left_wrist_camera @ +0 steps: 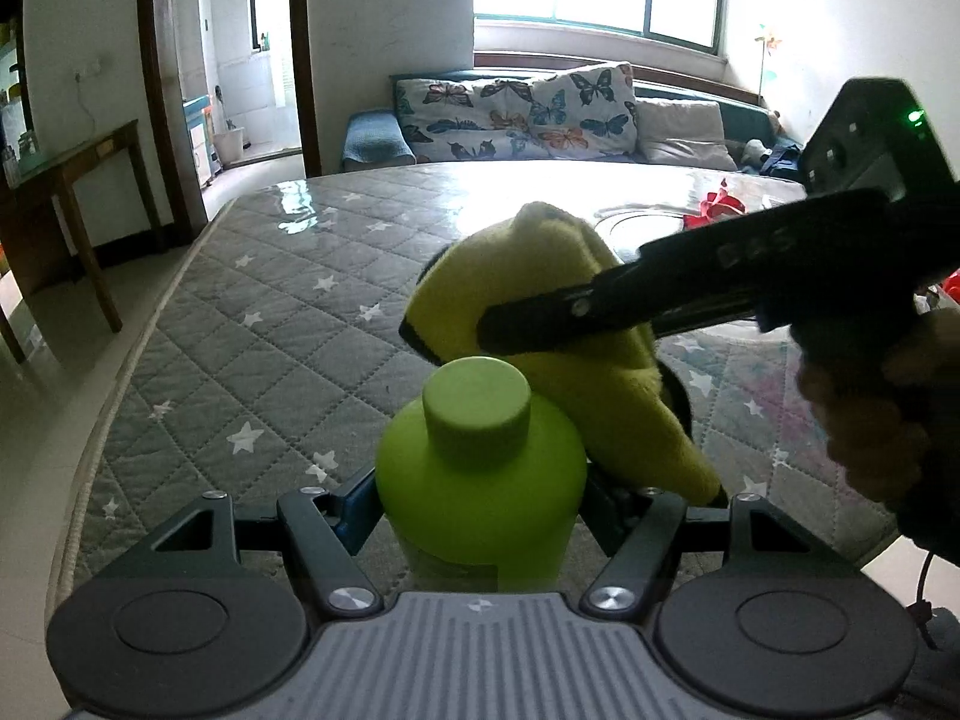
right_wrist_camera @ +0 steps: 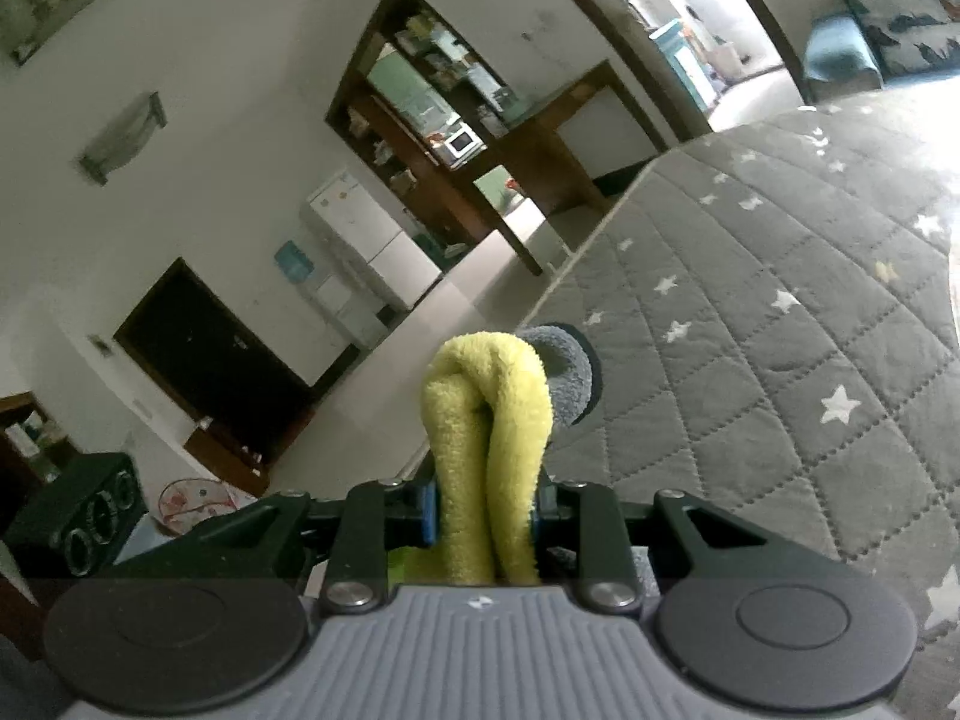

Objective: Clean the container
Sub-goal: 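Wipe the bottle's side again with the right tool's cloth while the left tool holds it, then sweep the cloth up and down the bottle with the right tool while the left tool holds it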

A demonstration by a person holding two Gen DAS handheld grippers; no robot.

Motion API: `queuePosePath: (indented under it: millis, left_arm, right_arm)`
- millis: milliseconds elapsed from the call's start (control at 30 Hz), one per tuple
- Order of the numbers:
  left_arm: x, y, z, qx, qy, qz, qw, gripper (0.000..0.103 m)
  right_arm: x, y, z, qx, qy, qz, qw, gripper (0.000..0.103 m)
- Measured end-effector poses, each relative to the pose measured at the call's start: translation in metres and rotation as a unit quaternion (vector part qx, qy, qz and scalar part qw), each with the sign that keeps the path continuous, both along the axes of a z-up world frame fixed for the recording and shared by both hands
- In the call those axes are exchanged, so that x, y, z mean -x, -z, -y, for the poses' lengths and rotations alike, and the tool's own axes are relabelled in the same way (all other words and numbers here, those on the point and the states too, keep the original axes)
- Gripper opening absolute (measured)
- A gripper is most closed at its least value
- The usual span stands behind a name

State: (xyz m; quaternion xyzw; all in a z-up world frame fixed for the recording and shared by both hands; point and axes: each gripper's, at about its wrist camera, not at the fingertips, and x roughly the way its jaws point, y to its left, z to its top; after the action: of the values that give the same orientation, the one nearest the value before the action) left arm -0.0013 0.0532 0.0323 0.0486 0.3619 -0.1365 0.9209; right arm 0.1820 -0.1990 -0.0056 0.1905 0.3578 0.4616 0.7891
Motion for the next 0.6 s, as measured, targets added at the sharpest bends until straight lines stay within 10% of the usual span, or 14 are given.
queuePosePath:
  millis: [600]
  left_arm:
    - [-0.011, 0.002, 0.006, 0.010, 0.001, 0.013, 0.9999, 0.070]
  right_arm:
    - [-0.003, 0.057, 0.005, 0.065, 0.012, -0.059, 0.996, 0.025]
